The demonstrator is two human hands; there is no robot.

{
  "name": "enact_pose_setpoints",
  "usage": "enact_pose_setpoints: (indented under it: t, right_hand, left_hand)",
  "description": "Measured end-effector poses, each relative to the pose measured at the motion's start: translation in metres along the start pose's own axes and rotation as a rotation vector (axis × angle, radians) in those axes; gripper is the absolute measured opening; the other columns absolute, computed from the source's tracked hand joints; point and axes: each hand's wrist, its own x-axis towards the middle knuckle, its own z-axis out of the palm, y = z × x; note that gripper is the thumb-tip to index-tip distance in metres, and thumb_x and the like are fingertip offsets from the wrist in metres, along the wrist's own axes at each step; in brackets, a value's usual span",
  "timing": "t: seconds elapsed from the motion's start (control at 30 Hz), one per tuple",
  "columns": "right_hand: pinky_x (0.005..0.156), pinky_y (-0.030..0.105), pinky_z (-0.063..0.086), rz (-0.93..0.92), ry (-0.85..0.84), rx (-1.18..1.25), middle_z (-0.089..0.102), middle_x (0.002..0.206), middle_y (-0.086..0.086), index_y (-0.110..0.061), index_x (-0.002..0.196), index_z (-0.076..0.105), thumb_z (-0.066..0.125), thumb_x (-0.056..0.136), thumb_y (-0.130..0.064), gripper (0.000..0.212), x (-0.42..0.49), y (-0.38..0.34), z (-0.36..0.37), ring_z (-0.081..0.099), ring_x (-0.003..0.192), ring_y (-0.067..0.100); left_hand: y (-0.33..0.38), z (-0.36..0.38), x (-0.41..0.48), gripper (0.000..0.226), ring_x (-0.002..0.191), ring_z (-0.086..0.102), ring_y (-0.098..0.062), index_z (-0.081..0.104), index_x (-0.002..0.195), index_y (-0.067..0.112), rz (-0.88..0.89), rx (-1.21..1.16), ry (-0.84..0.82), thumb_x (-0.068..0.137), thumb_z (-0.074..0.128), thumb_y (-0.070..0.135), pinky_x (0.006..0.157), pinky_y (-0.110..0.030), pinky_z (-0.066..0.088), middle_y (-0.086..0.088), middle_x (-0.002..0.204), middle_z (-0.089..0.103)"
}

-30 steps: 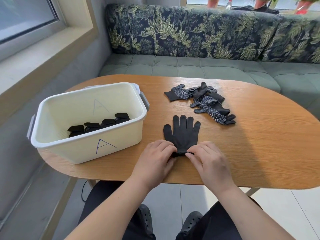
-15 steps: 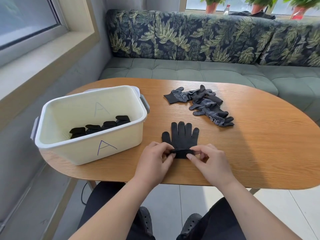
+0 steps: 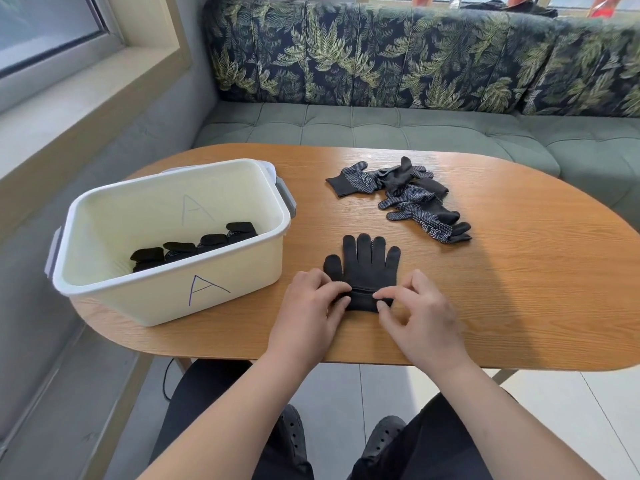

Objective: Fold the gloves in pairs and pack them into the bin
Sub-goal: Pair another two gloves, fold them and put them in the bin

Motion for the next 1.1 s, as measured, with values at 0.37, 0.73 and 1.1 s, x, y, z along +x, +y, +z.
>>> enact_pose_setpoints:
  t: [0.37,0.73,1.1]
  right_hand:
    - [0.085,0.044,0.052,-0.183,0.096,-0.199,0.077,0.116,-0.013,-0.024,0.111,0.083,0.073,0.095,-0.017,0.02,-0.009,0.004,0.009,0.064,0.101,0.02]
    - [0.094,0.042,0.054,-0.091,0.005,-0.087,0.073,0.123,-0.019,-0.028,0.118,0.08,0.081,0.09,-0.028,0.028,-0.005,0.002,0.003,0.06,0.112,0.012]
    - [0.088,0.036,0.055,-0.049,-0.02,-0.002,0.071,0.106,-0.021,-0.031,0.122,0.076,0.083,0.091,-0.026,0.032,-0.003,0.003,-0.002,0.057,0.106,0.01]
  left_hand:
    - [0.006,0.006,-0.008,0.031,0.123,0.06,-0.026,0.075,0.124,0.011,0.204,0.251,0.021,0.104,0.061,0.03,0.102,-0.045,0.05,0.001,0.126,0.07]
    - [0.005,0.001,-0.006,0.03,0.124,0.057,-0.02,0.072,0.127,0.016,0.135,0.177,-0.004,0.108,0.061,0.037,0.103,-0.041,0.048,0.006,0.127,0.069]
    - [0.005,-0.005,-0.004,0.02,0.118,0.06,-0.016,0.07,0.122,0.022,0.089,0.045,-0.016,0.103,0.069,0.024,0.099,-0.041,0.05,0.009,0.119,0.07]
